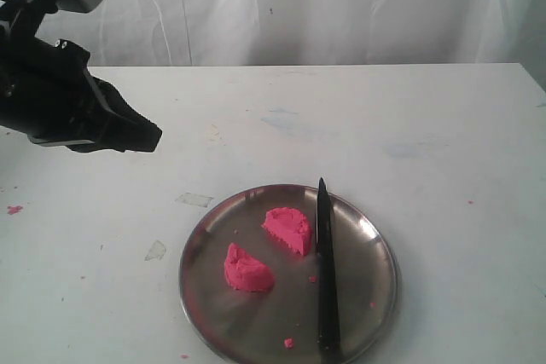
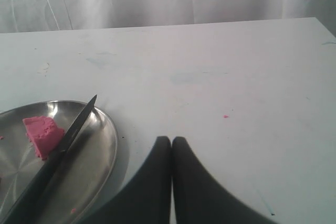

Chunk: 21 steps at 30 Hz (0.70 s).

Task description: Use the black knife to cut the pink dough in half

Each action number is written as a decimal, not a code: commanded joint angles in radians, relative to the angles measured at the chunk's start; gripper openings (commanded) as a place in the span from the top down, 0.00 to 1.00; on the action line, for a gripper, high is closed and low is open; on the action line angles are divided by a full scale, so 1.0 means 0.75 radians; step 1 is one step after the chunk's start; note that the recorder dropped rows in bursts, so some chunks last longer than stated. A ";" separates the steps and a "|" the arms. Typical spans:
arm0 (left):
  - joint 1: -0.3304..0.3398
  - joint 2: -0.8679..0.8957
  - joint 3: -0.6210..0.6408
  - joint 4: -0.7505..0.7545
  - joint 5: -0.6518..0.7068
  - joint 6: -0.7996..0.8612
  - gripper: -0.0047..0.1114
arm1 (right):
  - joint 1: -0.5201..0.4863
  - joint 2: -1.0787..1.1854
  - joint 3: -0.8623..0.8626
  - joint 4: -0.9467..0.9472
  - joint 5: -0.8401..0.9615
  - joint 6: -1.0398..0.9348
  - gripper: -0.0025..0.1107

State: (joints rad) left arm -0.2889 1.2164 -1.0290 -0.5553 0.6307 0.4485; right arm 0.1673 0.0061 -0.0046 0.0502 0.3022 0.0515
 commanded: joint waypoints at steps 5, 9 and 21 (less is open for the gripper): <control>-0.002 -0.013 0.007 -0.024 0.017 -0.002 0.96 | -0.010 -0.008 0.006 0.002 -0.016 0.008 0.98; -0.002 -0.013 0.007 -0.024 0.017 -0.002 0.96 | -0.010 -0.008 0.006 0.002 -0.016 0.008 0.98; -0.005 -0.173 0.104 -0.012 -0.388 -0.010 0.96 | -0.010 -0.008 0.006 0.002 -0.016 0.008 0.98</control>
State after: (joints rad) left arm -0.2889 1.1492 -0.9780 -0.5568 0.4059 0.4465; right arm 0.1673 0.0061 -0.0046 0.0502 0.3022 0.0515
